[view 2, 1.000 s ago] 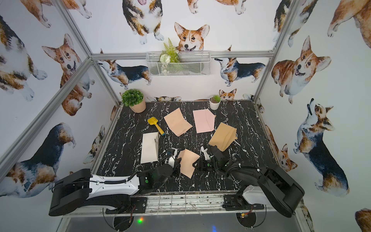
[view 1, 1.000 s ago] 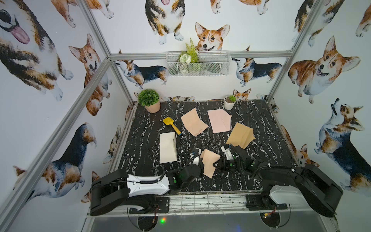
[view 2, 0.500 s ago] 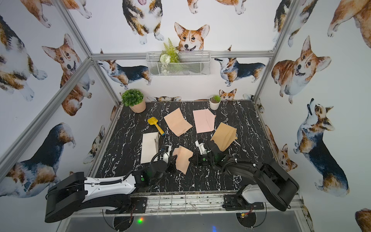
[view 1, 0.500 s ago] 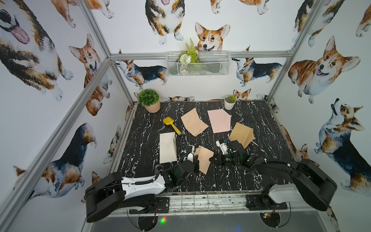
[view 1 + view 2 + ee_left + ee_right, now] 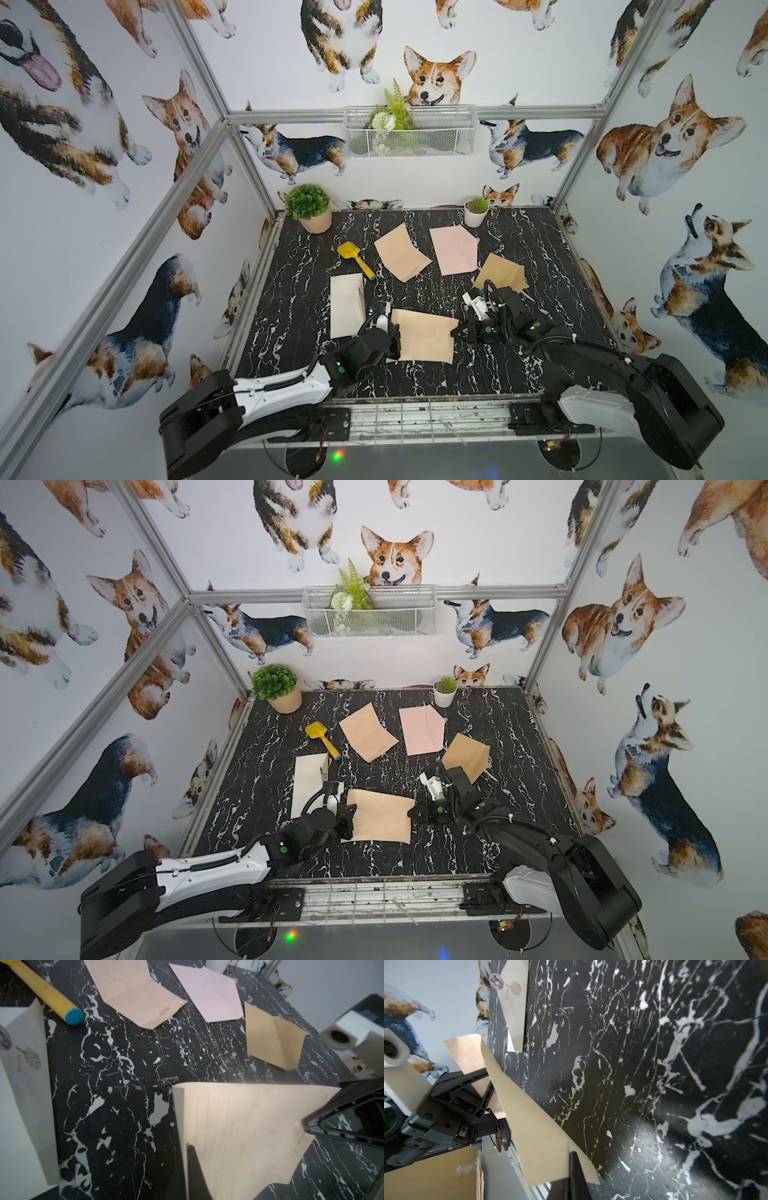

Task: Take the letter paper out of the envelope
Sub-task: Place the letter paper at the center of the board.

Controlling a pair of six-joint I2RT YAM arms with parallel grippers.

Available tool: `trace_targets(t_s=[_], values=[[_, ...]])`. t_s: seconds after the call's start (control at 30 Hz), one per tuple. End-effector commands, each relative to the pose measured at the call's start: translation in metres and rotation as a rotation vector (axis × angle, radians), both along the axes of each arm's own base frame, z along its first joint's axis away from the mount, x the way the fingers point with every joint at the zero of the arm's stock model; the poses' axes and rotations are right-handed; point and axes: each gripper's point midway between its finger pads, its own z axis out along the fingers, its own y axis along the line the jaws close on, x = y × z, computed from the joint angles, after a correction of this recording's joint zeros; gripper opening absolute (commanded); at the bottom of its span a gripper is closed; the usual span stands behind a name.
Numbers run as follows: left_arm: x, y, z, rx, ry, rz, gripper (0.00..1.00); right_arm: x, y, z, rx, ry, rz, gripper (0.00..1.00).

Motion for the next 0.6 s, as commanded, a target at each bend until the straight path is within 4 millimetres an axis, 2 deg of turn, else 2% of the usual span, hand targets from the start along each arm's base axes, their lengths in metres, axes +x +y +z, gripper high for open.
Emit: trace_targets(t_s=[0.0, 0.17, 0.37, 0.5, 0.57], values=[[-0.004, -0.002, -0.018, 0.019, 0.063, -0.004, 0.07, -0.004, -0.005, -0.008, -0.038, 0.035, 0.036, 0.0], [-0.003, -0.008, -0.032, 0.009, 0.087, -0.009, 0.09, -0.001, -0.011, -0.015, -0.061, 0.074, 0.053, 0.0], [-0.002, -0.011, -0.038, 0.031, 0.097, -0.013, 0.14, 0.001, -0.018, -0.03, -0.132, 0.108, 0.052, 0.0], [-0.001, -0.008, -0.04, 0.044, 0.094, 0.0, 0.26, 0.004, -0.024, -0.037, -0.18, 0.105, 0.034, 0.0], [-0.001, -0.007, -0.043, 0.053, 0.097, 0.0, 0.27, 0.004, -0.026, -0.038, -0.19, 0.103, 0.03, 0.0]])
